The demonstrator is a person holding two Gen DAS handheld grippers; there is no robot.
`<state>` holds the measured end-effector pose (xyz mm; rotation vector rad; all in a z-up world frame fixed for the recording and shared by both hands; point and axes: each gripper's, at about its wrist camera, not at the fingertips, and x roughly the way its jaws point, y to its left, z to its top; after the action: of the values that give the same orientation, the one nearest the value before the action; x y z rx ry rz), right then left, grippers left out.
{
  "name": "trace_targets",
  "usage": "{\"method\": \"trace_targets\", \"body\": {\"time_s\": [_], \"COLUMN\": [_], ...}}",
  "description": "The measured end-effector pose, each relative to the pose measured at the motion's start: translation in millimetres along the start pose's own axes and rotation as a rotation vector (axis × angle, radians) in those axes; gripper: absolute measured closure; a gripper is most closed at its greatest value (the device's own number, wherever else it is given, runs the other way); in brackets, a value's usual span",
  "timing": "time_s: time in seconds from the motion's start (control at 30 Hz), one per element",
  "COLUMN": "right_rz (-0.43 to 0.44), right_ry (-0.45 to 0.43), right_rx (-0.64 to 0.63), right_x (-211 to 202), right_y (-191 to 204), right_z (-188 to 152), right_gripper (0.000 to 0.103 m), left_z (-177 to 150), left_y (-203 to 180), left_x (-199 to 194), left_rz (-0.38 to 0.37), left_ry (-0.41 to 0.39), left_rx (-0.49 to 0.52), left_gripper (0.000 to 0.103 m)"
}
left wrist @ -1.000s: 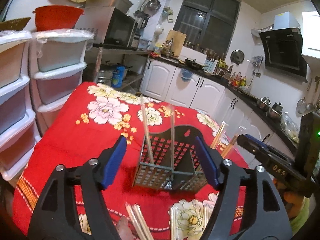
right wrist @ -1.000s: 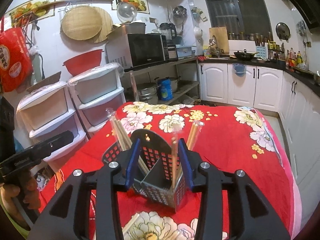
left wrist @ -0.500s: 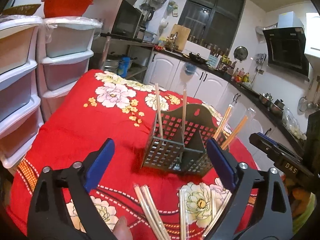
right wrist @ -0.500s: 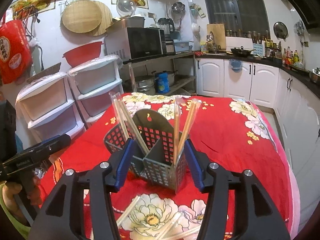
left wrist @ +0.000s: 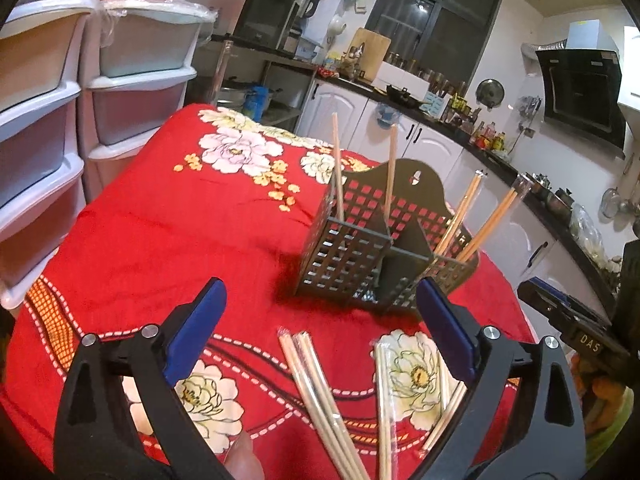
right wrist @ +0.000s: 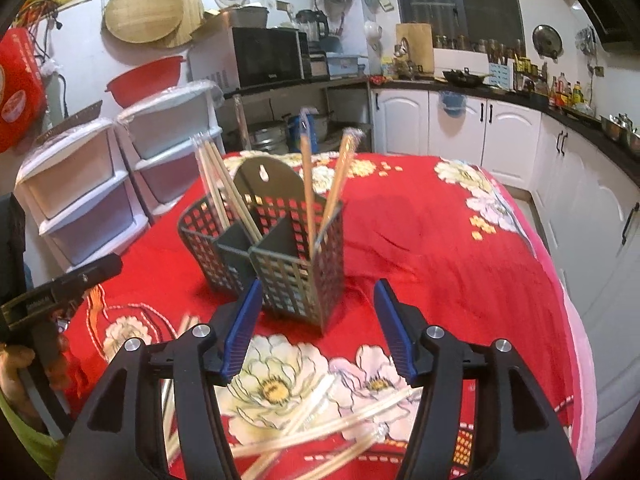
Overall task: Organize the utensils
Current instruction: 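Move both open tools down to the loose chopsticks on the cloth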
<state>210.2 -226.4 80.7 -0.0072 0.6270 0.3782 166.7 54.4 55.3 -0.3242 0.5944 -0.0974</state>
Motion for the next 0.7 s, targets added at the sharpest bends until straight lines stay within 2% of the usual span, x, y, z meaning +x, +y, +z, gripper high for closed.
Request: {"method": "trace_targets", "body": {"time_s": [0.5,0.7], "right_rz": [0.015,0.023], "right_ry": [0.066,0.096], "right_rx": [-0.004,-0.008], "right_x": [5,9], "right_y": [-2,-3], "right_z": [-35,-45], "right_gripper": [0.047,0.047], "left_z": [-27,-36], "left_y": [14,15], "left_x": [4,10], "left_rz": [0.035,0.043], "left_ry": [0.062,0.096], "left_rx": [-0.015,-0.011], "left_gripper": [0.016,0.025]}}
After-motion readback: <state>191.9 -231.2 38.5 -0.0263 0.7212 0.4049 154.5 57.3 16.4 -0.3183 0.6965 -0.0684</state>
